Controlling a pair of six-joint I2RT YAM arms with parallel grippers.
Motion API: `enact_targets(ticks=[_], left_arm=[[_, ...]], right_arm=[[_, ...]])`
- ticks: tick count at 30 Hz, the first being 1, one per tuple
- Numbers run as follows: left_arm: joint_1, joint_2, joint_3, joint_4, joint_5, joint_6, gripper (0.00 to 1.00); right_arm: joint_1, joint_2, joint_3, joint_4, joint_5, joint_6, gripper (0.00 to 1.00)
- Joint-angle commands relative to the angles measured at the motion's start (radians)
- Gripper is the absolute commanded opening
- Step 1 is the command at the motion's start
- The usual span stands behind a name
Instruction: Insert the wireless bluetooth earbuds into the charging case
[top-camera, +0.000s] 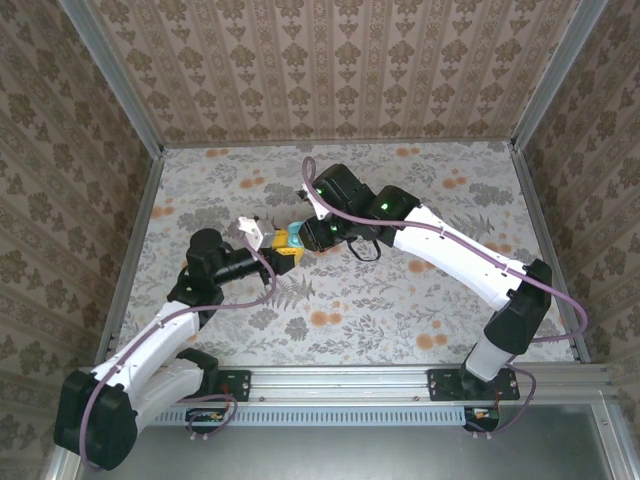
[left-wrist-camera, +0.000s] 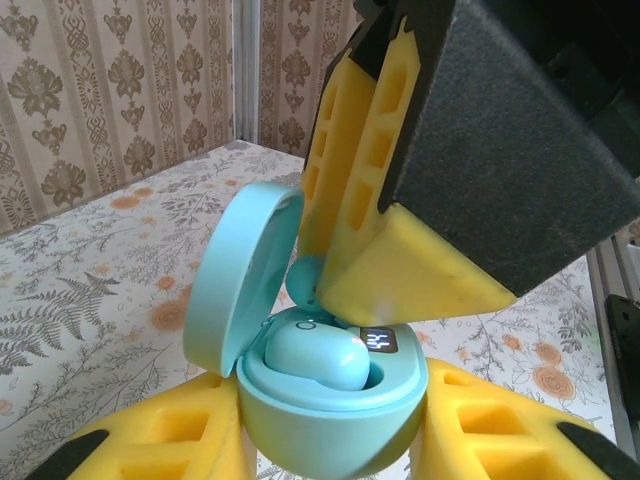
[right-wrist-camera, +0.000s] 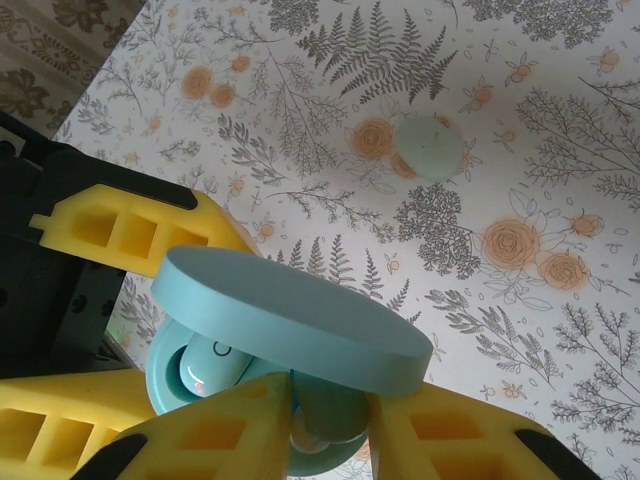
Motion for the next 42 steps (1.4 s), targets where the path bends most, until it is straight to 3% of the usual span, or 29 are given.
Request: enact_targets(ticks=[1,42], left_arm=[[-0.003,-0.015,0.001,0.035,0.003,-0.016,0.36],[-0.004,-0.017,0.004,0.042,0.001,-0.018,0.36]], right_arm=[[0.006,-0.01,0.004,0.002,-0.05,0.02,0.27],[-0.04,-0.07,-0.062,0.081,-0.124,0.115,0.33]])
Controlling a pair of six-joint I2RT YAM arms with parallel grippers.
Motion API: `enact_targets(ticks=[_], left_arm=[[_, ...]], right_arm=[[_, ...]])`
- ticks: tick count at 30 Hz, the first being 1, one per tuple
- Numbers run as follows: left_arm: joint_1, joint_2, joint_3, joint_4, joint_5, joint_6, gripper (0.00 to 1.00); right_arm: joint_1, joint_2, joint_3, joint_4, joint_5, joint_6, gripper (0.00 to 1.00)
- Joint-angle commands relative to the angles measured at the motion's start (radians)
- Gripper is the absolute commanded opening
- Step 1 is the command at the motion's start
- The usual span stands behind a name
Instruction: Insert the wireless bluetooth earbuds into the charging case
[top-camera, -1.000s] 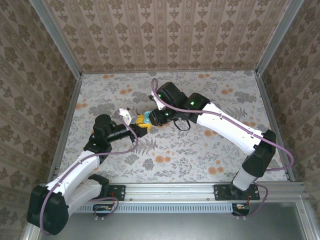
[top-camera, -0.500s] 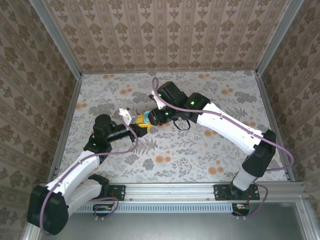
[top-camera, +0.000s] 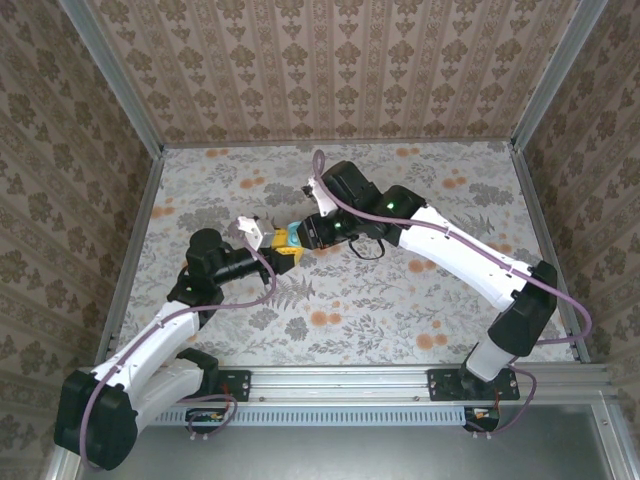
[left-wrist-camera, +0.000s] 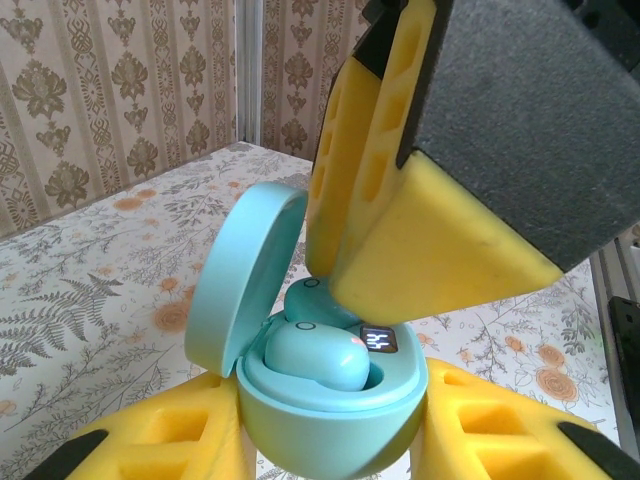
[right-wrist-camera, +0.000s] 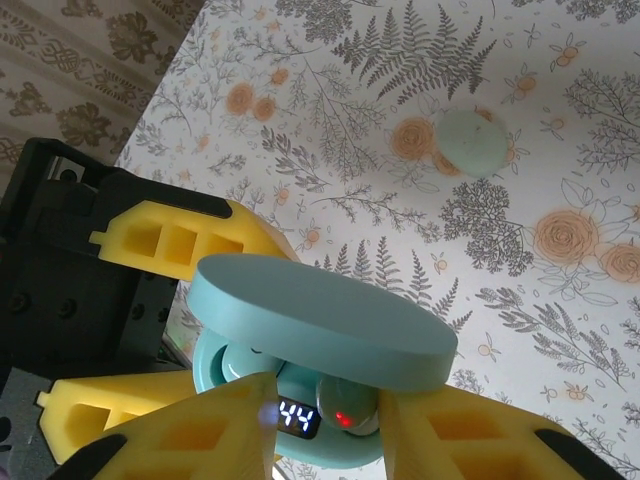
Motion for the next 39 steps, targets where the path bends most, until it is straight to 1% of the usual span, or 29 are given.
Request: enact_targets(ticks=[1,10,15,18,22,23,25,27,31,34,39], left_arm=[[-0.004,-0.016,0.004,0.038,0.003,-0.019,0.36],[-0.004,-0.021,-0.002,0.054,0.008,-0.027,0.36],[-0.004,-0.034,-0.006,0.062,0.012,-0.032,0.36],[-0.004,-0.042,-0.006,0.063,0.018,-0.036,0.36],[-0.004,-0.043,0.001,0.079,0.029,-0.054,0.36],[-0.004,-0.043,0.002,0.091,0.032,-0.061,0.36],[-0.035,-0.044,0.009,0.099,0.035,-0.068,0.37],[-0.04,-0.044,0.02,0.097,0.037,-0.069,0.37],[-0.05,-0.041,0.028,0.093,0.036,-0.069,0.37],[-0.053,-0.041,0.034,0.095,0.033,-0.073,0.37],[-0.054,-0.049,0.046,0.09,0.021,-0.071,0.37]], right_arm=[[-0.007,-0.043,-0.022,0.022,-0.022,0.028,0.33],[-0.017,-0.084,-0.045,0.052,-0.013,0.05,0.33],[-0.026,-0.124,-0.047,0.056,-0.008,0.036,0.34],[-0.046,-0.169,-0.05,0.059,0.0,0.03,0.34],[-0.1,-0.227,-0.102,0.113,-0.006,0.041,0.36],[-0.118,-0.227,-0.116,0.128,-0.014,0.051,0.36],[-0.15,-0.227,-0.126,0.157,-0.053,0.073,0.36],[-0.166,-0.223,-0.122,0.188,-0.088,0.085,0.37],[-0.176,-0.154,-0.084,0.236,-0.173,0.11,0.4],[-0.176,-0.103,-0.055,0.238,-0.233,0.124,0.42],[-0.176,-0.093,-0.085,0.26,-0.306,0.152,0.43]])
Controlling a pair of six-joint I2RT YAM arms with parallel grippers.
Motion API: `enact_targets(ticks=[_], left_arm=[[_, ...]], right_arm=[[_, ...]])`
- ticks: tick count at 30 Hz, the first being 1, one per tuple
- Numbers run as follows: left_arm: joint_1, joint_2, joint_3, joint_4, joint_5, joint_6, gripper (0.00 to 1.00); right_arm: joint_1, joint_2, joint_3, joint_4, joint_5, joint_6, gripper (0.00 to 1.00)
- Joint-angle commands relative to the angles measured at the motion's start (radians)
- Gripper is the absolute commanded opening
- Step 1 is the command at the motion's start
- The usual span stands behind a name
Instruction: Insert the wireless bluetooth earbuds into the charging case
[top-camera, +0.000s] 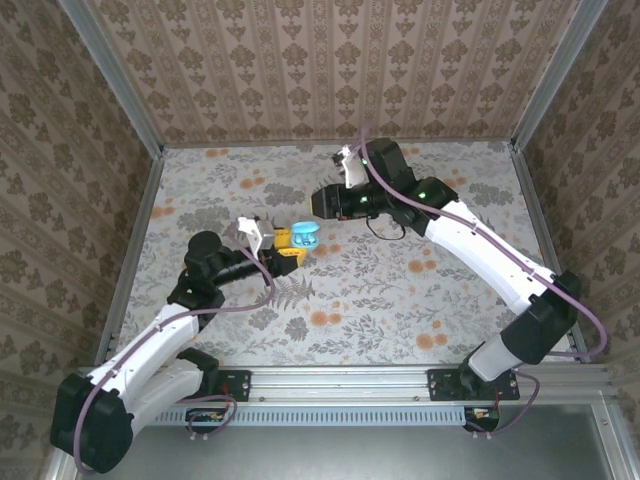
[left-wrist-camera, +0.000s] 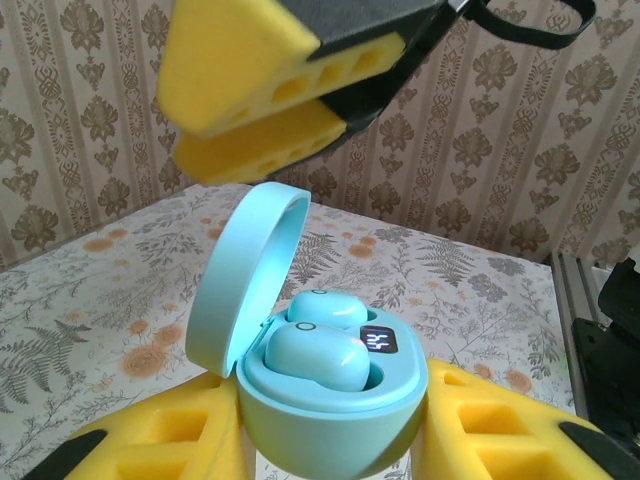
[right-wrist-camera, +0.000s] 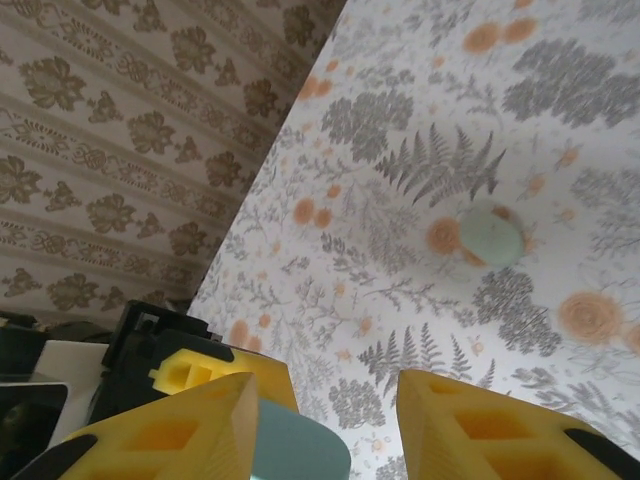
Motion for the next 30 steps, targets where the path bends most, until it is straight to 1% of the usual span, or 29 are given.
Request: enact_targets(ticks=[1,8,13,16,19,24,28,30], left_arm=[[-0.008,-0.022,0.042,0.031,0.007,-0.018,0.37],[-0.008,0.005,0.059,0.045,0.008,-0.016,0.37],[-0.009,0.022,0.063,0.066,0.012,-0.026,0.37],[-0.01,0.025,0.065,0.076,0.013,-0.037,0.37],[-0.009,0.018,0.067,0.083,0.01,-0.048,0.37],[-0.009,-0.003,0.067,0.087,-0.007,-0.064,0.37],[-0.009,-0.008,0.068,0.107,-0.016,-0.084,0.37],[-0.011,-0.006,0.07,0.121,-0.018,-0.096,0.37]], right_arm=[[-0.001,-0.018,-0.01,0.038,-0.101,0.034,0.43],[0.0,-0.099,-0.131,0.038,-0.129,0.073,0.45],[-0.002,-0.19,-0.19,0.041,-0.082,0.083,0.47],[-0.005,-0.214,-0.216,0.069,-0.065,0.112,0.52],[-0.014,-0.223,-0.272,0.164,-0.088,0.191,0.55],[-0.016,-0.216,-0.362,0.35,-0.165,0.339,0.57],[-0.014,-0.213,-0.428,0.556,-0.212,0.482,0.58],[-0.012,-0.207,-0.441,0.594,-0.223,0.515,0.6]])
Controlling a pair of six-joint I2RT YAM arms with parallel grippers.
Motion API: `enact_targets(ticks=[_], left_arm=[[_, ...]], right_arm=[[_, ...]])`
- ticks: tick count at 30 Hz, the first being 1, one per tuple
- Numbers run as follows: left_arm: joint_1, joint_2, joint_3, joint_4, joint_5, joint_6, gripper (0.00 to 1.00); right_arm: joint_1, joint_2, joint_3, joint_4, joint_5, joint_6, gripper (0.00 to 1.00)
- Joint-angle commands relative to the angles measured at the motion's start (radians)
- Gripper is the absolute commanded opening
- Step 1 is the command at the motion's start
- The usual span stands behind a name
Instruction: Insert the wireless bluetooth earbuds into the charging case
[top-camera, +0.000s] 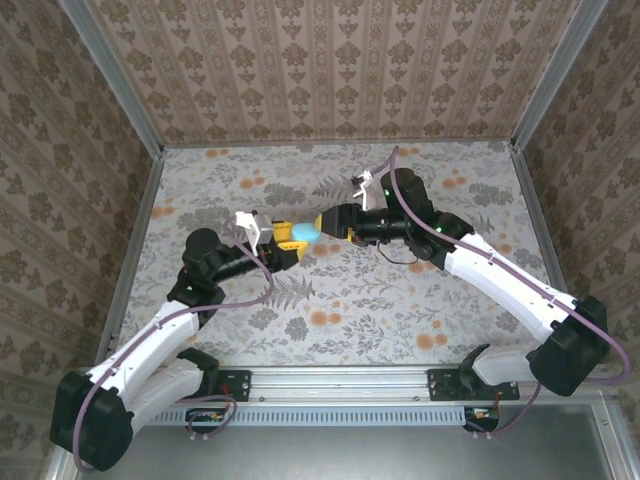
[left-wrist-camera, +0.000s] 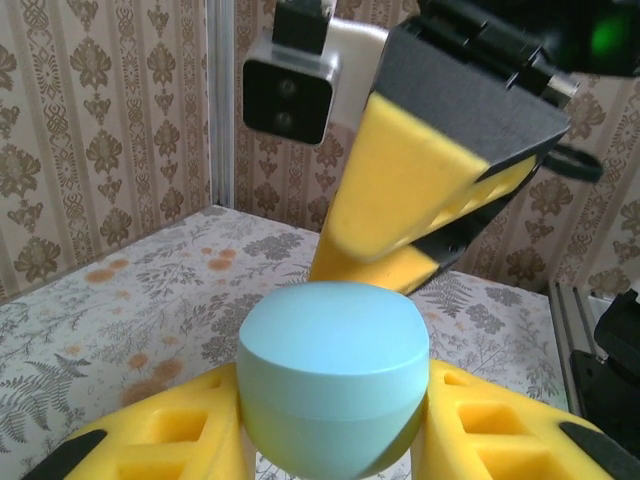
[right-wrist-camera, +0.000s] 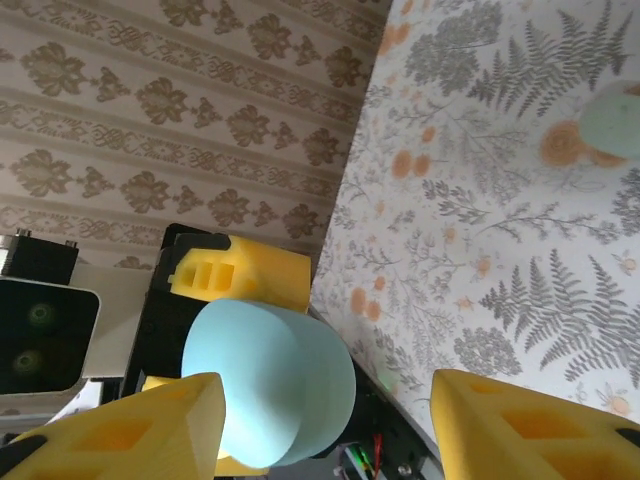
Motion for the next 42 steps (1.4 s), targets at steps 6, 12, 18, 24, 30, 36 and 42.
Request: enact_targets(ticks=[6,12,18,24,30,36,42], left_arm=[[-0.013,-0.012,0.046,0.097,-0.012,-0.062,0.37],[-0.02,-0.012,0.048,0.108,-0.022,-0.074,0.37],[-0.022,-0.031,0.042,0.054,-0.046,-0.065,0.38],[-0.023,-0.064,0.039,-0.049,-0.072,-0.029,0.45],[-0.023,-0.146,0.04,-0.226,-0.193,0.058,0.8],[-0.021,-0.253,0.012,-0.432,-0.298,0.149,0.88],[-0.019,-0.354,-0.052,-0.517,-0.396,0.162,0.93]], right_arm=[[0.016,0.035,-0.012,0.212,-0.107,0.162,0.64],[0.042,0.077,-0.03,0.345,-0.146,0.251,0.58],[0.05,0.077,-0.032,0.356,-0.152,0.258,0.37],[0.05,0.071,-0.043,0.347,-0.137,0.25,0.24],[0.026,0.063,-0.043,0.22,-0.062,0.15,0.22],[-0.03,0.074,-0.087,0.079,0.008,0.029,0.23],[-0.067,0.198,-0.156,0.106,0.034,-0.063,0.24]])
